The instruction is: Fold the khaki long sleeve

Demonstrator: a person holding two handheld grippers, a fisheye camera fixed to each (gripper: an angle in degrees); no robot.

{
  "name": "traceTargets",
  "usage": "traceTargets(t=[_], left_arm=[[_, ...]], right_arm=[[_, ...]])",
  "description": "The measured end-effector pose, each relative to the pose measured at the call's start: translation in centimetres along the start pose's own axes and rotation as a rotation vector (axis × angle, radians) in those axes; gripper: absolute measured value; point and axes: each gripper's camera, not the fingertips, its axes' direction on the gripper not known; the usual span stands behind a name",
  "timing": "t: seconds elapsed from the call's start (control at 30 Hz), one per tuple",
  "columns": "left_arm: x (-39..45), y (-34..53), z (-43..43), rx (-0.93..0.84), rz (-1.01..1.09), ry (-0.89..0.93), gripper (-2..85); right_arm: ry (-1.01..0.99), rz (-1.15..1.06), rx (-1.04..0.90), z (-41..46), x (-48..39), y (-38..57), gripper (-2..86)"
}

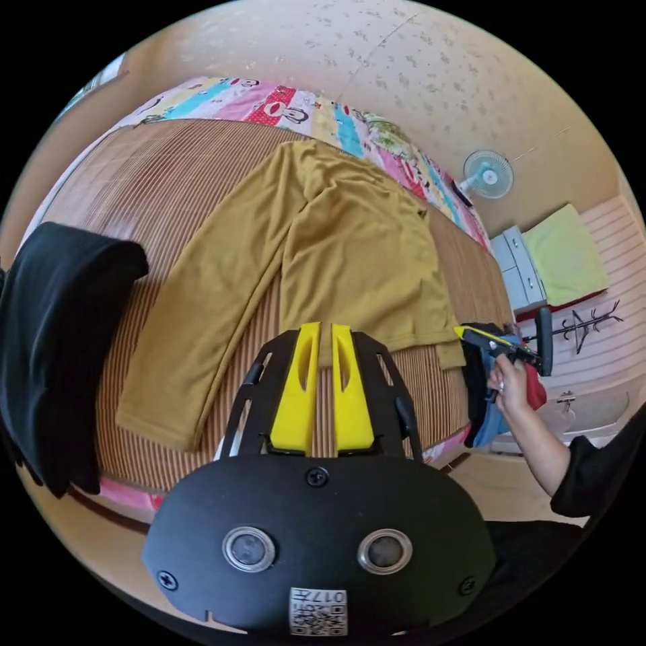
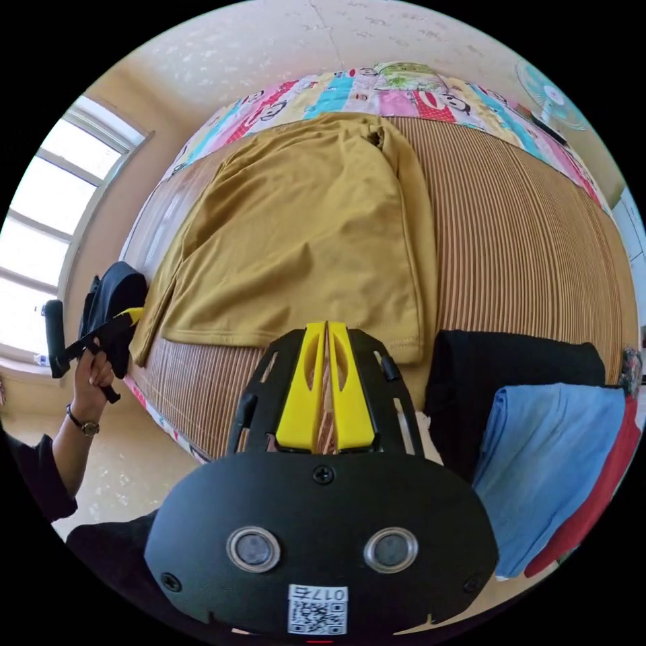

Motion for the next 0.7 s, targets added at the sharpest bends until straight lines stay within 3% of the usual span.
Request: traceTargets(t=[0.07,0.13,0.2,0.4,0.5,0.63,0.7], left_arm=[[0.6,-1.7,2.7,-0.118,0.029,-0.089,0.9],[0.4,-1.2,6.2,-0.346,0.022,-0.256,0.2],[-0.1,1.2,4.3,-0.289,0.009,-0.239,-0.1],[-4.2,12.2,-0.1,-0.382,-0.186,-0.067,-0.1],[-6.6,15.7,-4.3,-0.277,-0.306,-0.06,0.8],[-13.1,18.1,-12.8,0.05,-0.512,-0.265,8.4],[-16.4,19.1,-14.8,0.117,-0.617,-0.344,11.2]], right_arm=[[0.058,0.032,-0.122,3.0,2.0,-1.0,0.6],[0.074,-0.006,-0.199,4.3,2.6,0.3,0.6],[0.097,-0.044,-0.234,3.2,3.2,4.3,0.5],[0.029,-0.071,-0.374,0.4,5.2,19.5,0.5],[0.04,-0.061,-0.436,-0.7,5.5,24.1,0.5],[0.076,-0.052,-0.458,-2.8,6.3,27.7,0.6],[0.044,-0.044,-0.445,-4.0,6.8,27.9,0.7]])
